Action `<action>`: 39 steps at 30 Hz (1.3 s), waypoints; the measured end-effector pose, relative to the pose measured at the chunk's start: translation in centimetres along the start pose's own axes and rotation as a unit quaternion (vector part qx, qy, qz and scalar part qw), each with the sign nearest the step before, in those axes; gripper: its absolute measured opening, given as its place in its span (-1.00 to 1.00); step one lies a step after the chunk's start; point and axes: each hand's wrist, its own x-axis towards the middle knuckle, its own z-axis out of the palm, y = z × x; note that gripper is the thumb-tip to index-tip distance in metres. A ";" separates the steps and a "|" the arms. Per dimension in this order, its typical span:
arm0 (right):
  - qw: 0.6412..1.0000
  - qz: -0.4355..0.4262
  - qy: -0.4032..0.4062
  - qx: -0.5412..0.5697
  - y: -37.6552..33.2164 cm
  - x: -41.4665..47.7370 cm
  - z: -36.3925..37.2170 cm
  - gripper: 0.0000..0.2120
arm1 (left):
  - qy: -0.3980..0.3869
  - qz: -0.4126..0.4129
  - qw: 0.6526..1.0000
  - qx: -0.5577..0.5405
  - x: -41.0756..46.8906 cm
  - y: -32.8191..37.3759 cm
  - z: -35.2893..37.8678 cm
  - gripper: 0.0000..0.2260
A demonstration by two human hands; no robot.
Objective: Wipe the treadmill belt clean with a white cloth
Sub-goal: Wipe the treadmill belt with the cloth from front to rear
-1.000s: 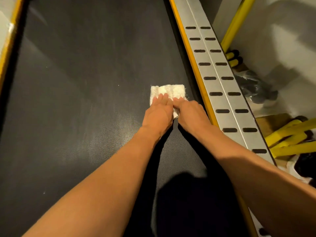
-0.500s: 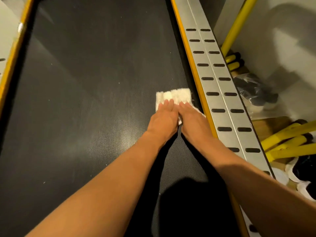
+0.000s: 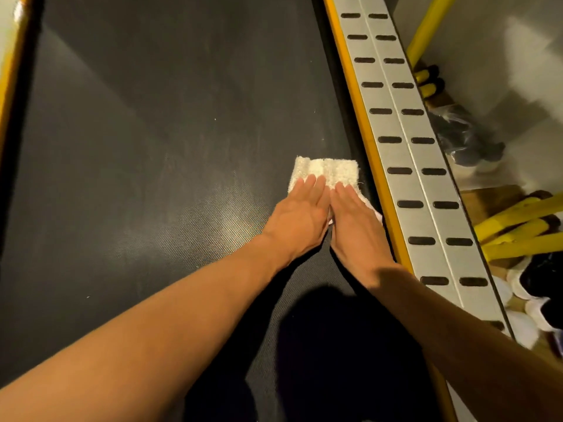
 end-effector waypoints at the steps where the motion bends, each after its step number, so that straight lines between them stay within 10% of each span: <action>1: 1.000 -0.007 0.000 -0.007 0.1 0.0 -0.1 -0.44 | 0.011 0.006 1.000 0.007 -0.3 -0.2 0.3 -0.51; 26: 0.998 -0.059 -0.030 -0.024 -8.1 0.5 0.0 -0.74 | 0.098 0.063 0.993 -0.032 -7.0 -6.6 0.3 -0.69; 32: 0.997 -0.056 -0.048 0.007 -10.3 5.9 -0.3 -0.82 | 0.066 -0.061 0.991 -0.099 -6.4 -9.4 -0.7 -0.70; 39: 0.994 -0.094 -0.028 0.046 -11.6 1.1 1.5 -0.82 | 0.080 0.051 0.995 -0.018 -11.1 -9.6 -0.4 -0.69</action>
